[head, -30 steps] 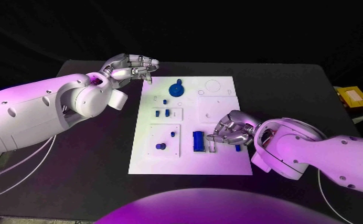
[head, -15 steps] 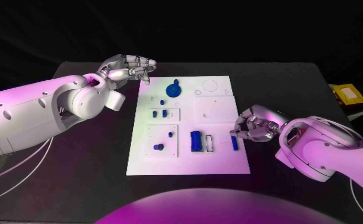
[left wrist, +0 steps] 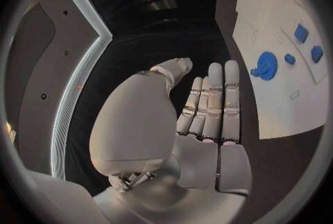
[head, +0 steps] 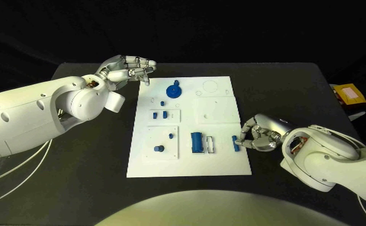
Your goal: Assemble the parts on the task board
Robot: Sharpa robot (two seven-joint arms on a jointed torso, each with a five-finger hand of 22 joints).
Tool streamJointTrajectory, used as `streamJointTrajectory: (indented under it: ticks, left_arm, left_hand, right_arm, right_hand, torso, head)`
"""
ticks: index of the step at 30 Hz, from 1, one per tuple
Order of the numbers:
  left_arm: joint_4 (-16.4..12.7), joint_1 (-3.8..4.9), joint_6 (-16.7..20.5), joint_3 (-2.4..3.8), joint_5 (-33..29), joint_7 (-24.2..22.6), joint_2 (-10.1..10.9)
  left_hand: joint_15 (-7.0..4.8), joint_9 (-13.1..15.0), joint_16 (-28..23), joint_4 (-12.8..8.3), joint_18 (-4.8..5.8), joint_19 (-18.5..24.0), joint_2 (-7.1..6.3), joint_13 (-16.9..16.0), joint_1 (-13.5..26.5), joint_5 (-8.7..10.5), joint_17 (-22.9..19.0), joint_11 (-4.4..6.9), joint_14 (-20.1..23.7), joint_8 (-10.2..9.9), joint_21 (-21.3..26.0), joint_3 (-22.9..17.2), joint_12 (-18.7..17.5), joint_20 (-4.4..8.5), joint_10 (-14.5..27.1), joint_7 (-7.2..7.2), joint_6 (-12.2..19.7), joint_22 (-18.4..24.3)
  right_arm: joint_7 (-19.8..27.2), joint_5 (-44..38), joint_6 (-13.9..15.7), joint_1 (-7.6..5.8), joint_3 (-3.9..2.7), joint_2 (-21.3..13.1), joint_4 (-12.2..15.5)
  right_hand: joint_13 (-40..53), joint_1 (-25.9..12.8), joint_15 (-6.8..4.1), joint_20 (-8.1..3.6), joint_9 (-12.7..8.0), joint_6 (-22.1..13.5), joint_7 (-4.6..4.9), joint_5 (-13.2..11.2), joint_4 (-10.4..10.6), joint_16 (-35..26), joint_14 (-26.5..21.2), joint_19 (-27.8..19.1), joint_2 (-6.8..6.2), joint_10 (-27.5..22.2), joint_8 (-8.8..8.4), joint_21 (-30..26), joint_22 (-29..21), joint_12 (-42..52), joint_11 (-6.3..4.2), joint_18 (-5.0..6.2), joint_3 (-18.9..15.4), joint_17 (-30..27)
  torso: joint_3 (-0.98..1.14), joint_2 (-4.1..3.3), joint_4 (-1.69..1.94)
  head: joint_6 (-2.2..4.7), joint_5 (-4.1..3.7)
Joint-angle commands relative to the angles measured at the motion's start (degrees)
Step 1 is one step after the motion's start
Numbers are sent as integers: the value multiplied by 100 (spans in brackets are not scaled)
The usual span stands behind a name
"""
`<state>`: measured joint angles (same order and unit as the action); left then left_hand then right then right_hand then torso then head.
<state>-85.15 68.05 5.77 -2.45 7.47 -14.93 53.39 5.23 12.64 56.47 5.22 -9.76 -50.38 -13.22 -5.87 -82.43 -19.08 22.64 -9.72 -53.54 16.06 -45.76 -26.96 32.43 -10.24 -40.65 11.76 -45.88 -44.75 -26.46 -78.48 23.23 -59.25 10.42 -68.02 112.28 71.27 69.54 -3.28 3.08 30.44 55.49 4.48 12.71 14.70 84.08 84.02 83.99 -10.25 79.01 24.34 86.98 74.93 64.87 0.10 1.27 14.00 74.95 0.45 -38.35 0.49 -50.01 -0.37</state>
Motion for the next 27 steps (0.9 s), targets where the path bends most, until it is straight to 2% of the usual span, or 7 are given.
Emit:
streamJointTrajectory:
  ticks: [1,8,13,22,25,27]
  left_arm:
    - [-10,3,-104,3,-26,-45,-6]
    - [-14,3,-112,3,-26,-34,7]
    - [-17,3,-118,3,-26,-24,16]
    - [-27,3,-129,3,-25,-13,26]
    - [-33,3,-132,3,-24,-8,33]
    - [-35,3,-135,3,-23,-3,39]
  left_hand:
    - [4,-6,-18,-18,-76,0,60,8,19,-24,-6,3,23,1,20,23,21,-19,49,121,25,0]
    - [4,-6,-18,-18,-76,0,60,8,19,-24,-6,3,23,1,20,23,21,-19,49,121,25,0]
    - [4,-6,-13,-18,-76,0,65,9,24,-23,-9,4,22,5,19,22,40,-19,45,119,22,-1]
    - [4,-6,-13,-18,-76,0,65,9,24,-23,-9,4,22,5,19,22,40,-19,45,119,22,-1]
    - [4,-6,-12,-17,-76,0,67,9,25,-23,-10,4,22,6,18,21,44,-19,45,119,22,-2]
    - [4,-6,-11,-17,-77,0,68,9,26,-23,-10,4,22,6,18,21,46,-19,45,119,22,-2]
  right_arm:
    - [-228,-278,-135,42,7,32,-11]
    - [-250,-361,-76,126,11,167,-28]
    - [-255,-388,-61,145,11,238,-30]
    - [-280,-455,-186,161,11,386,-89]
    - [-338,-576,-319,182,12,444,-120]
    - [-389,-700,-412,192,12,471,-135]
  right_hand:
    - [-4,-17,-26,-37,-7,31,13,-31,36,-7,366,482,-42,9,-23,20,1423,-12,11,-63,7,354]
    - [-11,-12,-26,-37,-6,38,10,-35,35,-10,365,474,-53,5,-20,0,1417,-21,9,-59,3,348]
    - [-10,-10,-27,-37,-6,39,10,-36,35,-10,365,477,-60,6,-19,8,1419,-20,8,-60,0,348]
    - [-6,124,-42,-43,-3,79,-15,-31,-12,-9,366,478,-70,10,-3,10,1420,-20,-14,-61,35,353]
    - [-16,390,-59,-60,-14,93,-28,-126,-130,-15,364,476,-64,-1,-9,6,1419,-47,-30,-60,157,349]
    - [-24,526,-62,-64,-26,98,-28,-353,-196,-18,363,475,-70,-11,-21,4,1418,-66,-32,-60,248,349]
  torso:
    - [-4,-1,6]
    - [1,-5,3]
    - [-3,-1,9]
    - [-2,0,3]
    - [0,-3,9]
    - [-1,-3,7]
  head:
    - [1,-1]
    - [1,13]
    - [1,21]
    - [1,28]
    - [1,30]
    - [1,31]
